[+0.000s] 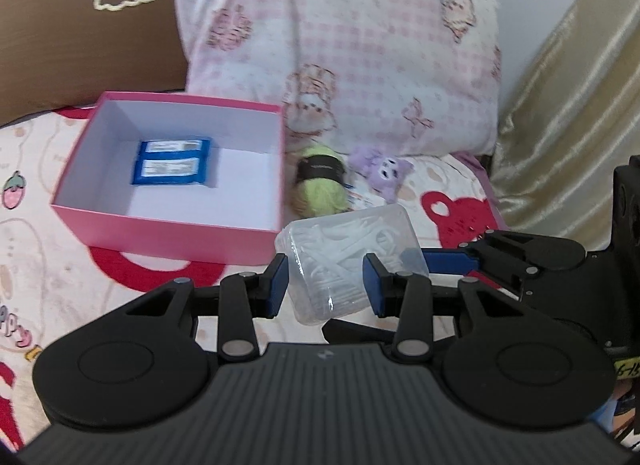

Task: Organize objects
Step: 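Carry the clear floss-pick box with the left gripper over the pink box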

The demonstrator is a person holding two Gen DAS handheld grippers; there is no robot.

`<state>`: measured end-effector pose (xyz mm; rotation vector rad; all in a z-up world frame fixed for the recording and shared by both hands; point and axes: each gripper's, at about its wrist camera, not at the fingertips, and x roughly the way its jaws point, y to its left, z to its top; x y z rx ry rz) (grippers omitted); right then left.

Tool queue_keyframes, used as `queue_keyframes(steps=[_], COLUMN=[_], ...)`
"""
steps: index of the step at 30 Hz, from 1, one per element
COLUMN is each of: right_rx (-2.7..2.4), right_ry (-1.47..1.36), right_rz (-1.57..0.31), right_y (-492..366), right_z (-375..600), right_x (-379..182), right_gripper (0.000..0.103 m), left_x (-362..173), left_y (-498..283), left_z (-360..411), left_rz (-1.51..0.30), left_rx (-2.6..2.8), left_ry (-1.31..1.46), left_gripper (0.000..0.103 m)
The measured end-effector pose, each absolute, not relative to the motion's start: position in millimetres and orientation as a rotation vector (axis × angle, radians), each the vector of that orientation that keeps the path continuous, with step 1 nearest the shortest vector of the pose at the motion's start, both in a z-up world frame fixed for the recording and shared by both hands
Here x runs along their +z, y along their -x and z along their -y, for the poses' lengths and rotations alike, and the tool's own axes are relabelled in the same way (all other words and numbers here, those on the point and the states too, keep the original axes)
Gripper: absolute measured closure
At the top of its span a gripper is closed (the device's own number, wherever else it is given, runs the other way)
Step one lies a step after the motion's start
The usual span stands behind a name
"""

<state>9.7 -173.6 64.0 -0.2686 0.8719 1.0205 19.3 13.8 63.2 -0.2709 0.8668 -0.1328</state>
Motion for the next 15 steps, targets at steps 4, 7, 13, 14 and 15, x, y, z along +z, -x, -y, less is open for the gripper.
queue_keyframes(steps=[4, 7, 13, 14, 15], right_rx=[1.057, 1.055, 1.07, 1.068, 1.066], right_ry=[0.268, 0.277, 0.251, 0.248, 0.251], right_rz=[-0.857, -0.818, -0.839, -0.84, -0.837], right_y=[-12.5, -16.5, -40.2, -43.4, -46.5], right_z=[149.5, 132.3, 98.0, 93.5, 87.9], right_x=[70.1, 75.5, 66.2, 64.2, 62.1], right_gripper=[0.017, 0.016, 0.021, 0.021, 0.022], left_x=[64.9, 59.7, 42.9, 40.1, 37.4], left_y=[-22.5, -28.7, -51.8, -56.9, -60.9], left_z=[-40.1, -60.4, -94.3, -99.1, -103.5], left_rz=[-0.859, -0.845, -0.799, -0.796, -0.795], left_rx=[-0.1, -0.099, -0.044, -0.04, -0.038], left_ry=[0.295, 0.343, 0.404, 0.419, 0.429], left_gripper=[0.064, 0.065, 0.063, 0.063, 0.063])
